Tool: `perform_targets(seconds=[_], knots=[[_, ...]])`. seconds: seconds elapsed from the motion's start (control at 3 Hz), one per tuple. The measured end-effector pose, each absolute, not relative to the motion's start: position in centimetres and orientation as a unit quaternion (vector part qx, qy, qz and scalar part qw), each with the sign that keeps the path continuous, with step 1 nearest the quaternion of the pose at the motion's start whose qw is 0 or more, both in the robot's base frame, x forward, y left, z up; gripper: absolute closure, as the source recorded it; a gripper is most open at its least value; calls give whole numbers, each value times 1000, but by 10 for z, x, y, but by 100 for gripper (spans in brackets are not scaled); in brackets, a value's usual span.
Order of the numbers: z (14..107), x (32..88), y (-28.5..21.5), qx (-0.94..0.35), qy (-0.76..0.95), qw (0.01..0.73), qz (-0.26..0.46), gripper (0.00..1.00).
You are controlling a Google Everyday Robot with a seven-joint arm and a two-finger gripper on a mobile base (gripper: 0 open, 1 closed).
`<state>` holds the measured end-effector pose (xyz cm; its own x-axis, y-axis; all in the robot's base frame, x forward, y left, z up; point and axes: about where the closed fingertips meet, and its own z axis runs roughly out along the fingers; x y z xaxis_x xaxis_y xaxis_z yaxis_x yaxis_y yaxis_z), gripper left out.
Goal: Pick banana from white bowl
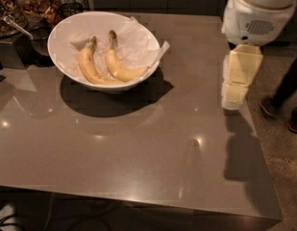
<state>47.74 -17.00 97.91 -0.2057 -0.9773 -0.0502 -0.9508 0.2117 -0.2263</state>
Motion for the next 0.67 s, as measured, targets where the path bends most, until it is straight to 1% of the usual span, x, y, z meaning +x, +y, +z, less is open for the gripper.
perform_targets(seconds=[0.33, 0.67], knots=[[982, 497, -147, -654, 748, 85, -74, 0], [984, 504, -142, -653, 746, 103, -77, 0]])
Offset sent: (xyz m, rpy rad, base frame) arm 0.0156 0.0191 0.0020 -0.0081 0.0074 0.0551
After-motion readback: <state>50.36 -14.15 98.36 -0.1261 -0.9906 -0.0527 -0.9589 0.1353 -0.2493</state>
